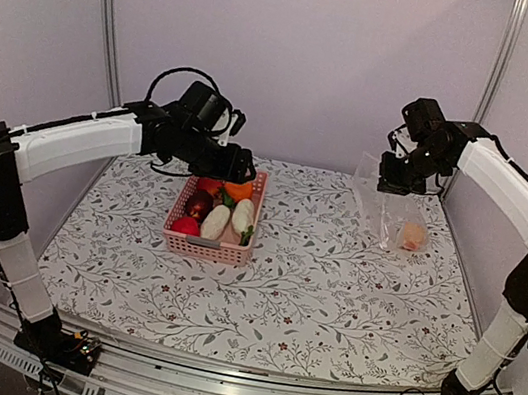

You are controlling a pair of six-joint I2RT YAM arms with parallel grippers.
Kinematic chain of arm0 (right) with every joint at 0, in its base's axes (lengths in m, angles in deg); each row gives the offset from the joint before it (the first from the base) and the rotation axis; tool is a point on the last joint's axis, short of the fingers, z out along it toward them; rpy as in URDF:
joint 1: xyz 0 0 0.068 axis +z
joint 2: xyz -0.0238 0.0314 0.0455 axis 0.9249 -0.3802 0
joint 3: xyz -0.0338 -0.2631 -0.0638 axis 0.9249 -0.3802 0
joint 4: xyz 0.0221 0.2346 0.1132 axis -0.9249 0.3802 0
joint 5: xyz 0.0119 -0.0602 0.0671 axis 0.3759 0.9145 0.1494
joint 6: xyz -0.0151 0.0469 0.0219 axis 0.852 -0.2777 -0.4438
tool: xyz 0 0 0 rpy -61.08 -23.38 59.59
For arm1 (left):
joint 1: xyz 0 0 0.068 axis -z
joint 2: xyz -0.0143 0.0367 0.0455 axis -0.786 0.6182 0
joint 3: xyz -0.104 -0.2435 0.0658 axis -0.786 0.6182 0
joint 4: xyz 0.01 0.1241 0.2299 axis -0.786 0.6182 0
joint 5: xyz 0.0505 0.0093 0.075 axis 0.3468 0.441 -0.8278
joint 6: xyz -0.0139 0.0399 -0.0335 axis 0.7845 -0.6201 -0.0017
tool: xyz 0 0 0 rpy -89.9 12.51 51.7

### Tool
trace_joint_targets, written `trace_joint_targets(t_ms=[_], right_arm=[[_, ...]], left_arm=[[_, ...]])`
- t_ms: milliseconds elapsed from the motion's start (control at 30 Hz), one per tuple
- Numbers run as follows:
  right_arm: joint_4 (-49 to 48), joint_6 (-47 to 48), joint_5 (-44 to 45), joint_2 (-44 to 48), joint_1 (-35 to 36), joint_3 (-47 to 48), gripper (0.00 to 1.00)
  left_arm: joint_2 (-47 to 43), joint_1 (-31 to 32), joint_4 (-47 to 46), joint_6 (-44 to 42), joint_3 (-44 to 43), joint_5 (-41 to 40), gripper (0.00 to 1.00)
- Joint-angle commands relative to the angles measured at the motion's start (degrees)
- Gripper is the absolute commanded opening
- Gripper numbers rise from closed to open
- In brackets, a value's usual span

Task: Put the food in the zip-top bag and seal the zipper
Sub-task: Pick up the fake fruit from the bin.

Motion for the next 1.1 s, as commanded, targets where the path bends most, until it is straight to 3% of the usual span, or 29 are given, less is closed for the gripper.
trace_joint_targets(t_ms=[0, 367, 600, 800, 1067], right_arm=[[-2.74, -0.20, -4.92, -1.14, 3.85, -1.84, 0.00], [-3.23, -0.45, -7.28, -2.42, 5.00, -1.51, 0.00], [-3.05, 0.02, -7.55, -1.83, 5.01, -1.97, 0.00], [-3.19, 0.46, -7.54, -0.82, 5.00, -2.82, 0.00], [-3.23, 0.55, -9.08, -1.04, 4.97, -2.88, 0.00]], left_arm=[[2.19, -1.32, 9.98, 0.63, -0.12, 0.55, 0.75], [7.54, -3.38, 16.19, 5.92, -0.52, 2.10, 0.70], [13.12, -3.71, 22.25, 0.34, -4.40, -2.03, 0.66], [13.75, -3.75, 29.41, -1.57, -5.37, -10.22, 0.78], [15.82, -3.93, 29.69, -2.87, -3.02, -11.93, 0.79]])
